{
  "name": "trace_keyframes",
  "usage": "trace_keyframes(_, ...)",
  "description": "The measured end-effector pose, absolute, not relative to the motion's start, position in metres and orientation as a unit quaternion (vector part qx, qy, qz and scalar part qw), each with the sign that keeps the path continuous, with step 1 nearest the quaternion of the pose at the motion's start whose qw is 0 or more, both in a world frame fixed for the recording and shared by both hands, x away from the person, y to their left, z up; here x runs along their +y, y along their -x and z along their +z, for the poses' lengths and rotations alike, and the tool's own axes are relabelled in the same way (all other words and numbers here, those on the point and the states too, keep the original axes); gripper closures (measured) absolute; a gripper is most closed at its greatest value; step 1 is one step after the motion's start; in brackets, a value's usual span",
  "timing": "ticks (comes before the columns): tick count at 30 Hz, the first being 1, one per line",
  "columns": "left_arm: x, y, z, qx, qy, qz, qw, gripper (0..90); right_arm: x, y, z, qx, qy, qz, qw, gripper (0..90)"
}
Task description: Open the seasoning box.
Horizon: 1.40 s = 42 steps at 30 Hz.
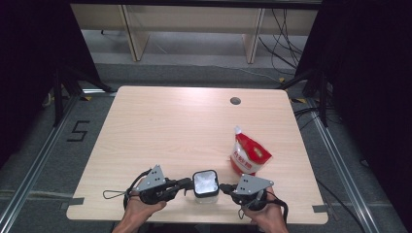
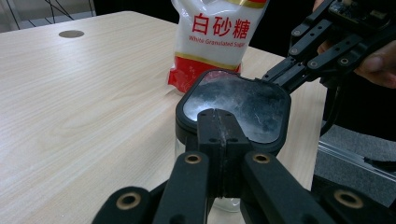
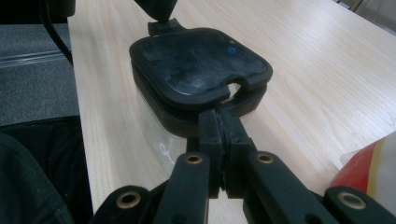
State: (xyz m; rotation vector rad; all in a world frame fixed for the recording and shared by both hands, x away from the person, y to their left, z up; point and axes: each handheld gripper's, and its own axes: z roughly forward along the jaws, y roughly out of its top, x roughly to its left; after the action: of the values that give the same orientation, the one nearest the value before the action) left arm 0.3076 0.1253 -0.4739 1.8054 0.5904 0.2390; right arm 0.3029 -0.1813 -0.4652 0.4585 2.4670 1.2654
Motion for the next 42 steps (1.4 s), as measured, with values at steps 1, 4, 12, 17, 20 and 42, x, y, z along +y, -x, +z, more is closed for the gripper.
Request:
trace_keyframes(1, 0.125, -0.308, -0.474, 0.250, -0.772, 0.102, 0.575, 89.0, -0.181, -0.303, -0.465, 0.866, -0.158, 0.444, 0.163, 89.2)
trace_keyframes(4, 0.126, -0.309, -0.473, 0.240, -0.776, 0.104, 0.574, 88.9, -0.181, -0.303, -0.462, 0.865, -0.157, 0.447, 0.164, 89.2)
trace_keyframes(12, 0.134, -0.304, -0.469, 0.239, -0.761, 0.098, 0.595, 63.7, -0.179, -0.304, -0.457, 0.862, -0.151, 0.455, 0.165, 89.3)
trace_keyframes(17, 0.142, -0.303, -0.484, 0.235, -0.794, 0.084, 0.555, 54.0, -0.175, -0.303, -0.453, 0.859, -0.149, 0.459, 0.168, 89.2)
trace_keyframes(20, 0.140, -0.307, -0.493, 0.228, -0.808, 0.089, 0.536, 52.0, -0.172, -0.302, -0.450, 0.857, -0.152, 0.464, 0.169, 89.2)
trace_keyframes(42, 0.124, -0.312, -0.510, 0.205, -0.837, 0.116, 0.493, 73.3, -0.126, -0.303, -0.425, 0.848, -0.116, 0.484, 0.182, 88.5)
